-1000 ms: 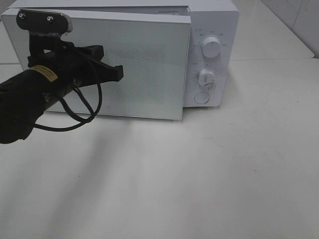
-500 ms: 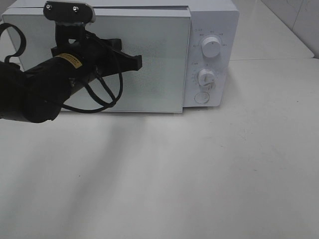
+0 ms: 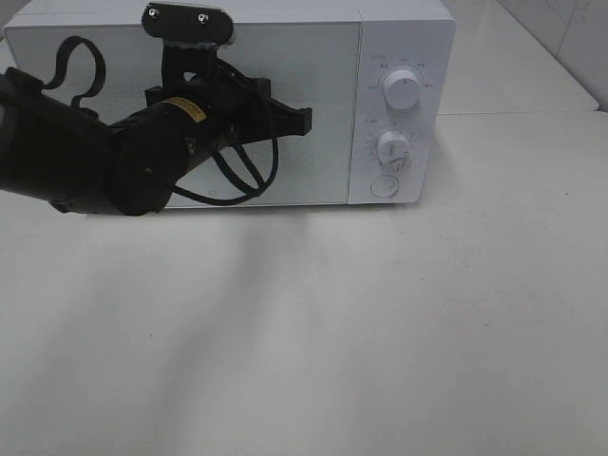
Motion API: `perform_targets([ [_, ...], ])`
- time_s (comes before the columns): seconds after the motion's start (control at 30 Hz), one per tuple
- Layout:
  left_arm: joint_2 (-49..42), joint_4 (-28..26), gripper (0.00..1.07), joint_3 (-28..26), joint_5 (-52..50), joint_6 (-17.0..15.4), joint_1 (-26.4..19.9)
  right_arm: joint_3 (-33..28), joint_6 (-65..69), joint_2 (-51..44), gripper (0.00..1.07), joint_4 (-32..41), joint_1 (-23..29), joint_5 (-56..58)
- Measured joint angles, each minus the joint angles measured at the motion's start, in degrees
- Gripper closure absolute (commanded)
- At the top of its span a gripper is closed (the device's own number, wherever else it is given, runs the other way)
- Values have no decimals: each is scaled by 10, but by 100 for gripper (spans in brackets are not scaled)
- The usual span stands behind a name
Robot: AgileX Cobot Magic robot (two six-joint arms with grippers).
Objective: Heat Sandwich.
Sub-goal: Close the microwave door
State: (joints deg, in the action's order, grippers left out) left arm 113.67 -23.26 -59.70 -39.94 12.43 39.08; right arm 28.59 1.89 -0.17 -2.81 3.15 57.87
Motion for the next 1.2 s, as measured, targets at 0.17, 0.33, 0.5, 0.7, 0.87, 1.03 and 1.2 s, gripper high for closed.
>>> perform_targets([
  [0.17,11,-50,107,-30,37,44,10,0,0,0,31,0,0,0],
  [0.33,17,-60,107,-44,62,53,15,0,0,0,31,0,0,0],
  [0.5,18,-70,107,-46,62,53,22,0,0,0,31,0,0,0],
  [0.7,18,-95,107,-47,57,72,34,0,0,0,31,0,0,0],
  [0.87,-1,-105,107,-32,50,78,41,0,0,0,31,0,0,0],
  [1.03,-53,-105,107,7,93,78,44,0,0,0,31,0,0,0],
  [1.2,-91,-86,107,30,179,79,44,0,0,0,31,0,0,0],
])
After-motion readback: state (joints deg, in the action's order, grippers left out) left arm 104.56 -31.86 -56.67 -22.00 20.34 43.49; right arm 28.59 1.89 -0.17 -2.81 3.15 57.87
